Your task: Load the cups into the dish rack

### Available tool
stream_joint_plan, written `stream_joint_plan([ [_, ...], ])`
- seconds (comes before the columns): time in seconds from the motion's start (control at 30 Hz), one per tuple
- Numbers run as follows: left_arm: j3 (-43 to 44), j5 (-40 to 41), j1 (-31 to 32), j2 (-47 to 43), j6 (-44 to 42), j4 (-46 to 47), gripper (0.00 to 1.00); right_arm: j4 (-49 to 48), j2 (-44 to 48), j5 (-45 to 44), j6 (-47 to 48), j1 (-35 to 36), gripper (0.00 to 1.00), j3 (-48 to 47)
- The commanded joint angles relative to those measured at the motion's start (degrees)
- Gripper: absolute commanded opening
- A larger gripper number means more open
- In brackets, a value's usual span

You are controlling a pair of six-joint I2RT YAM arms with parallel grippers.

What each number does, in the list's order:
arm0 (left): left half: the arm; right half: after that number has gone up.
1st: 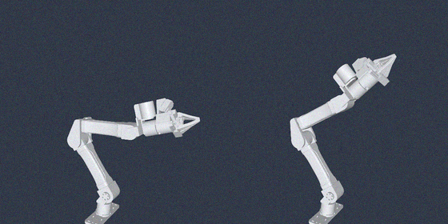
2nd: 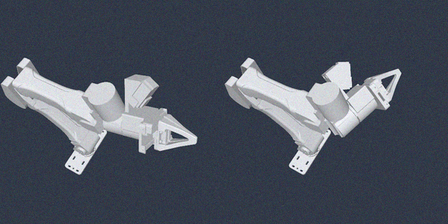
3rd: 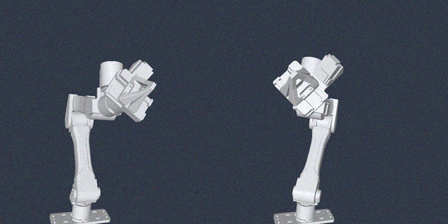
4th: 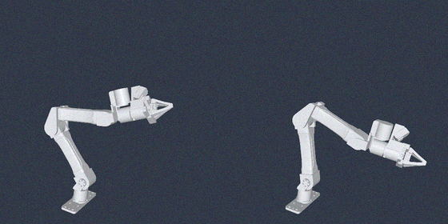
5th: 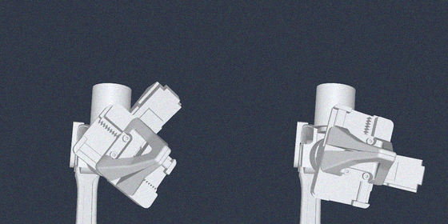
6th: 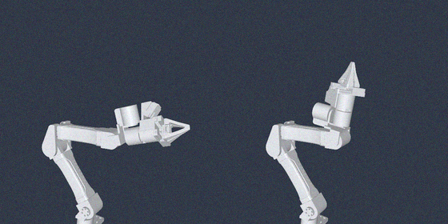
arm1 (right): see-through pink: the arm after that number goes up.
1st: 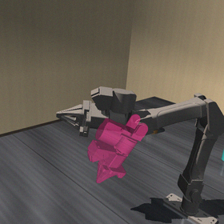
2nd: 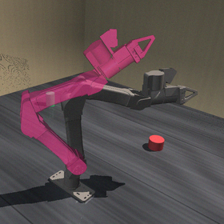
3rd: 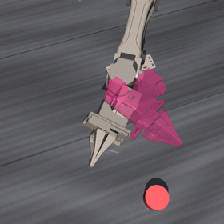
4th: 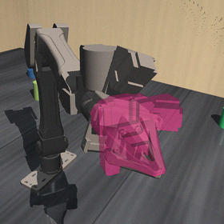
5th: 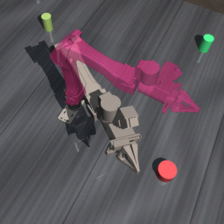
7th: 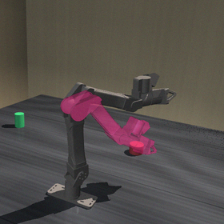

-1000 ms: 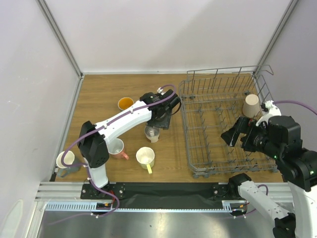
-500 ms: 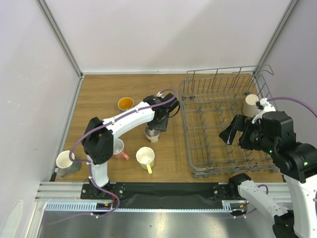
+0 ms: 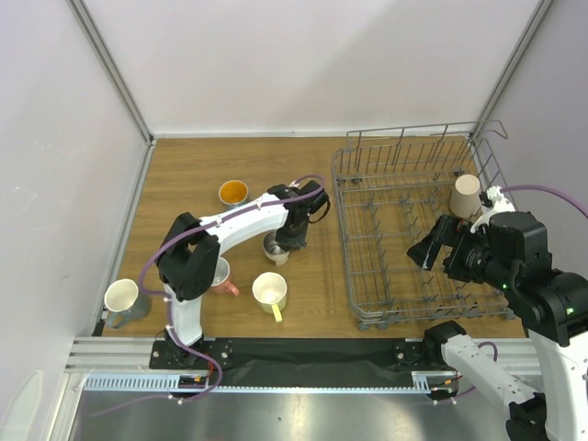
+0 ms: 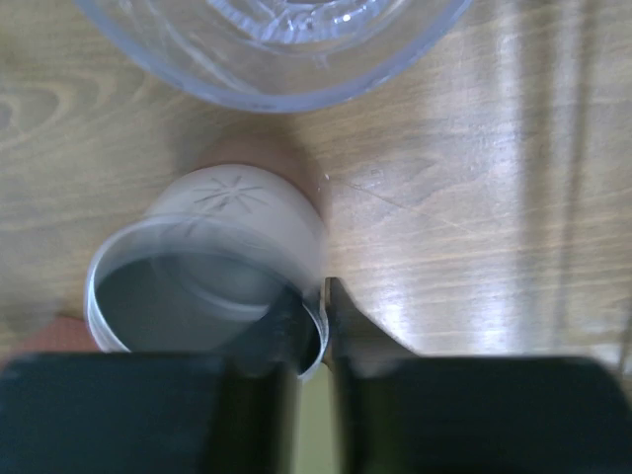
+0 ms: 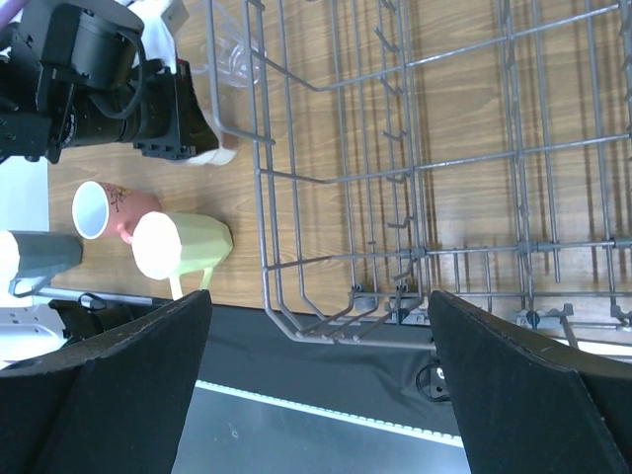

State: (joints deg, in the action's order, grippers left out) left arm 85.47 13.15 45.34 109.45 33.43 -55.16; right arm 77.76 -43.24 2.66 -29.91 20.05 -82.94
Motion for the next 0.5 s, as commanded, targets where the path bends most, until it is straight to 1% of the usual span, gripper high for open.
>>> stream_joint_plan([
  [0.0,-0.5,-0.8,-0.3,-1.6,-0.8,0.9,0.08,1.6,0.6,0.4,-1.5,0.2,1.00,0.7],
  [0.03,-0.4,-0.7,-0.3,-2.1,-0.7,0.6,0.01,1.5,0.5,0.8,-1.6,0.2,1.00,1.0],
  [0.07,-0.3,-0.2,-0.3,-4.0,0.0,-0.8,0.00,1.3,0.5,1.5,-1.2,0.2,1.00,1.2],
  [0.13,0.0,0.9,-0.3,-6.9,0.6,-1.7,0.00,0.0,0.3,5.1,-0.4,0.2,1.00,2.3],
  [0.17,0.2,1.0,-0.3,-9.8,1.5,-2.5,0.00,-0.5,0.2,6.7,-0.3,0.2,1.00,2.9],
  [0.27,3.0,-0.1,-0.3,-14.2,3.2,-4.1,0.00,-3.3,-0.2,7.9,-0.6,0.2,1.00,4.3],
  [0.3,4.2,-0.7,-0.3,-17.1,3.6,-5.2,0.00,-4.9,-0.4,8.9,-0.5,0.2,1.00,4.4],
  [0.37,7.7,-3.1,-0.3,-20.2,5.2,-5.8,0.00,-6.5,-1.9,11.1,-0.8,0.2,1.00,4.3],
  [0.43,9.9,-6.0,-0.4,-25.1,6.1,-3.7,0.00,-10.0,-2.9,13.4,-1.3,0.2,1.00,4.3],
  [0.47,9.7,-9.7,-0.4,-26.8,7.3,-2.0,0.00,-11.6,-3.7,16.6,-1.7,0.2,1.00,4.3],
])
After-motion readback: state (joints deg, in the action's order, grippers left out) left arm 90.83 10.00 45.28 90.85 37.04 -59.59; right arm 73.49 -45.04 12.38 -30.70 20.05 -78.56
